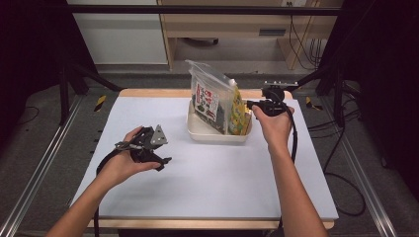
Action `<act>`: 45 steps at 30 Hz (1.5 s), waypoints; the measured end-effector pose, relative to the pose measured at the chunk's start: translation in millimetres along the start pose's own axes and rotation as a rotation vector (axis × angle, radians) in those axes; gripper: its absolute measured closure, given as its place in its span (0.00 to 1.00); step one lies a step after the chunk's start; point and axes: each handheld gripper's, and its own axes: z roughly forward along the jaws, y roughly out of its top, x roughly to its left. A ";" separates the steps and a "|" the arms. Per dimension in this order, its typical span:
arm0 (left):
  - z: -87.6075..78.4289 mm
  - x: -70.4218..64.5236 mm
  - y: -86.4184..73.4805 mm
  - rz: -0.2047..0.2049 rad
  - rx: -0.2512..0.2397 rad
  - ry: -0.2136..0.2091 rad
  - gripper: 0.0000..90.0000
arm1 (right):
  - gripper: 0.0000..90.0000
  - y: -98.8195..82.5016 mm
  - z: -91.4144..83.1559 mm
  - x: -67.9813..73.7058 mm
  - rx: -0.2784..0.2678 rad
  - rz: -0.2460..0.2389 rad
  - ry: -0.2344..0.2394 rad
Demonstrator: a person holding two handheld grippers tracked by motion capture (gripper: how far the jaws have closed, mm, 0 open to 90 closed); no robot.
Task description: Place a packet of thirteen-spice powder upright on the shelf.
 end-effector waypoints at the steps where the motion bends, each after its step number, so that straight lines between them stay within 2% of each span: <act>1: -0.2 0.2 -0.1 -0.003 -0.003 -0.002 0.12 | 0.55 -0.2 -2.3 -1.1 -0.011 -0.004 0.003; 6: -0.6 0.3 -1.9 -0.017 -0.010 0.001 0.11 | 0.54 -1.5 -13.5 -2.5 -0.046 -0.019 0.021; 9: -1.7 1.0 -4.4 -0.040 -0.024 0.007 0.09 | 0.51 -4.6 -20.9 -2.0 -0.072 -0.046 0.033; 16: -4.0 7.6 -20.4 -0.131 -0.071 0.024 0.07 | 0.32 -21.8 -39.9 -4.8 -0.138 -0.111 0.076; 19: -1.3 11.2 -33.4 -0.185 -0.086 0.029 0.07 | 0.25 -33.8 -45.1 -6.8 -0.156 -0.150 0.066; 21: 0.3 14.5 -43.2 -0.218 -0.094 0.029 0.07 | 0.22 -43.4 -47.6 -9.8 -0.178 -0.170 0.042; 24: 2.3 19.5 -58.3 -0.259 -0.107 0.044 0.07 | 0.19 -58.1 -49.4 -15.1 -0.202 -0.185 0.030; 26: 3.6 23.0 -68.7 -0.301 -0.126 0.051 0.06 | 0.18 -67.8 -49.9 -19.0 -0.214 -0.186 0.029; 32: 5.5 31.3 -97.3 -0.376 -0.117 0.085 0.06 | 0.15 -90.2 -53.1 -32.0 -0.217 -0.174 0.024; 36: 5.1 35.1 -111.0 -0.402 -0.105 0.099 0.06 | 0.13 -102.4 -55.4 -40.5 -0.223 -0.154 0.027; 37: 4.3 36.6 -113.5 -0.399 -0.100 0.098 0.06 | 0.13 -105.8 -55.4 -41.9 -0.223 -0.162 0.023; 38: 4.2 37.2 -115.8 -0.414 -0.109 0.111 0.06 | 0.12 -108.5 -55.3 -43.3 -0.217 -0.167 0.019; 40: 3.4 38.8 -119.1 -0.419 -0.107 0.119 0.06 | 0.12 -113.6 -54.5 -45.2 -0.200 -0.178 -0.010; 45: 4.1 40.0 -124.9 -0.433 -0.120 0.118 0.06 | 0.12 -122.2 -54.2 -52.1 -0.187 -0.181 -0.029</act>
